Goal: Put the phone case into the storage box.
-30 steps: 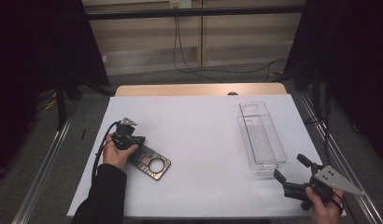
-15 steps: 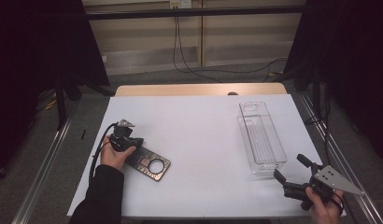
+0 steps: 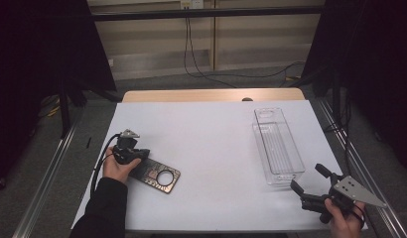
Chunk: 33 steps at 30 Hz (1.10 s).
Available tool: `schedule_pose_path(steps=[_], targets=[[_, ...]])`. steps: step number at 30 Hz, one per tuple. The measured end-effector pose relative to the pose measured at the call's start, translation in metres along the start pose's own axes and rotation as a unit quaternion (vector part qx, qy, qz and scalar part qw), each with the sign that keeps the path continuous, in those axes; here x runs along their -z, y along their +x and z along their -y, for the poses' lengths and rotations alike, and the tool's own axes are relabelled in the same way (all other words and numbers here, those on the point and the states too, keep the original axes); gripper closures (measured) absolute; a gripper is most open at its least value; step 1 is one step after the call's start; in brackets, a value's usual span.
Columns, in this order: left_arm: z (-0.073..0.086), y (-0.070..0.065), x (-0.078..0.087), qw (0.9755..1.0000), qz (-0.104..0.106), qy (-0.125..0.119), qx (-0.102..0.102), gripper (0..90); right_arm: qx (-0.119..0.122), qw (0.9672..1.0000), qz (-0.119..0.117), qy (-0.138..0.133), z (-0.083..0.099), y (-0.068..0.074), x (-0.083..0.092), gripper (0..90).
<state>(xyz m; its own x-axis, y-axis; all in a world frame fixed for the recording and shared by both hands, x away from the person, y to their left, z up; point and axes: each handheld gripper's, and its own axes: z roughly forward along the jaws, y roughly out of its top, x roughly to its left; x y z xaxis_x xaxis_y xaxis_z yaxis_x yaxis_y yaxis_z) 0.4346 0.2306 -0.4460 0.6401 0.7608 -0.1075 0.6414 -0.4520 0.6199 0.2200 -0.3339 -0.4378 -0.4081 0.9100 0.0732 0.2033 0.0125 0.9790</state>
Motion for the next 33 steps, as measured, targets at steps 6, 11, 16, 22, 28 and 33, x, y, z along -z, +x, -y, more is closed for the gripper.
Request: schedule_pose_path(steps=[6,11,16,22,28,33], targets=[[0.005,0.003,0.005,1.0000,0.000,0.002,0.004,90.0,0.000,1.0000,0.000,0.000,0.000,0.000,0.000,0.0],[0.008,0.002,0.009,1.0000,-0.003,0.004,0.003,90.0,0.000,1.0000,0.000,0.000,0.000,0.000,0.000,0.0],[0.015,0.004,0.012,0.9999,0.004,-0.005,0.013,90.0,0.000,1.0000,0.000,0.000,0.000,0.000,0.000,0.0],[0.021,0.002,0.017,1.0000,0.000,-0.004,0.004,90.0,0.001,1.0000,0.000,0.000,0.000,0.000,0.000,0.0],[0.024,-0.003,0.020,1.0000,0.000,-0.002,-0.004,90.0,0.001,1.0000,0.000,0.000,0.000,0.000,0.000,0.0],[0.027,-0.006,0.022,0.9999,0.000,-0.003,-0.011,90.0,0.001,1.0000,0.000,0.000,0.000,0.000,0.000,0.0]])
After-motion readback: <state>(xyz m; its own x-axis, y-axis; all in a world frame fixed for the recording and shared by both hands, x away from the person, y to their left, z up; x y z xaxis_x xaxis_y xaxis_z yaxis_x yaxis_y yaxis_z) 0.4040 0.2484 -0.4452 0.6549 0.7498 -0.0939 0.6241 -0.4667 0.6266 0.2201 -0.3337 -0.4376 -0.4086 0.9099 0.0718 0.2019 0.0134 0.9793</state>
